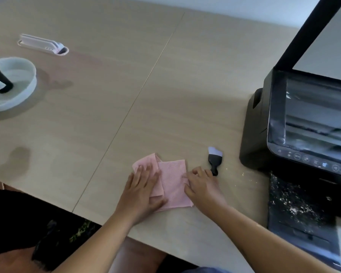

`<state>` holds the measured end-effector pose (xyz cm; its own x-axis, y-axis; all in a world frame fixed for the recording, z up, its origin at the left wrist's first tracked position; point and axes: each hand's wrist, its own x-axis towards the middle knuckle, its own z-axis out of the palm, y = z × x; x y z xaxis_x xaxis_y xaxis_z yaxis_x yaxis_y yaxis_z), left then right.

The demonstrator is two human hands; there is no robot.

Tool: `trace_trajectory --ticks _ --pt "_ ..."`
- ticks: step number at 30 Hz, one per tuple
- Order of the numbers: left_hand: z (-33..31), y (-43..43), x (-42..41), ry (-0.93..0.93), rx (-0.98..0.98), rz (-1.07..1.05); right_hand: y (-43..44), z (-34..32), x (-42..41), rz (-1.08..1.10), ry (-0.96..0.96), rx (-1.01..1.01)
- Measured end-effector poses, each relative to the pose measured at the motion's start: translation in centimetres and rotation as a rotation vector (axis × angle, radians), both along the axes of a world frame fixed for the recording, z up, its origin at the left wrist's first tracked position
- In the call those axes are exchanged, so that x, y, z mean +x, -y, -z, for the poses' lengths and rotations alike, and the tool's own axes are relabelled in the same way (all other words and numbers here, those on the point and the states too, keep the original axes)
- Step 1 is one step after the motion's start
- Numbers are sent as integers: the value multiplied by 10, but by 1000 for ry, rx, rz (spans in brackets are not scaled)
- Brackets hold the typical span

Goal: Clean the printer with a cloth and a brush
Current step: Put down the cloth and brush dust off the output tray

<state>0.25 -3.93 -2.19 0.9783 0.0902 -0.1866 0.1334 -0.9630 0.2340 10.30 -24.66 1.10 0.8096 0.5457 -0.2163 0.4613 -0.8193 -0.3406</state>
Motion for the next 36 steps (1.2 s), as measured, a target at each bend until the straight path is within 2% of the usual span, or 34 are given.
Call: trace_trajectory --ticks 4,6,12,14,17,21,23,26,29,32,36 --pt "0 10 14 29 1 64 2 -2 -1 -34 1 -41" --pt "1 10 24 70 -14 115 7 -5 5 75 35 -26" --pt "2 15 37 289 -246 184 29 -3 23 376 237 -3" --pt "-5 27 38 332 -331 197 35 -5 32 460 197 8" --pt "-19 50 37 311 -449 250 42 -3 43 477 23 -43" --pt "-39 83 34 116 -630 268 45 2 46 494 -126 62" --pt "-44 92 34 107 -596 313 48 0 45 515 -122 120" --pt "-31 93 34 198 -355 349 54 -7 38 551 -97 214" --pt "-10 94 34 51 -67 326 61 -16 31 620 -109 316" --pt "3 96 31 -4 -24 353 73 -27 20 647 -53 399" --pt "-4 101 39 134 -27 468 105 -43 0 731 23 502"
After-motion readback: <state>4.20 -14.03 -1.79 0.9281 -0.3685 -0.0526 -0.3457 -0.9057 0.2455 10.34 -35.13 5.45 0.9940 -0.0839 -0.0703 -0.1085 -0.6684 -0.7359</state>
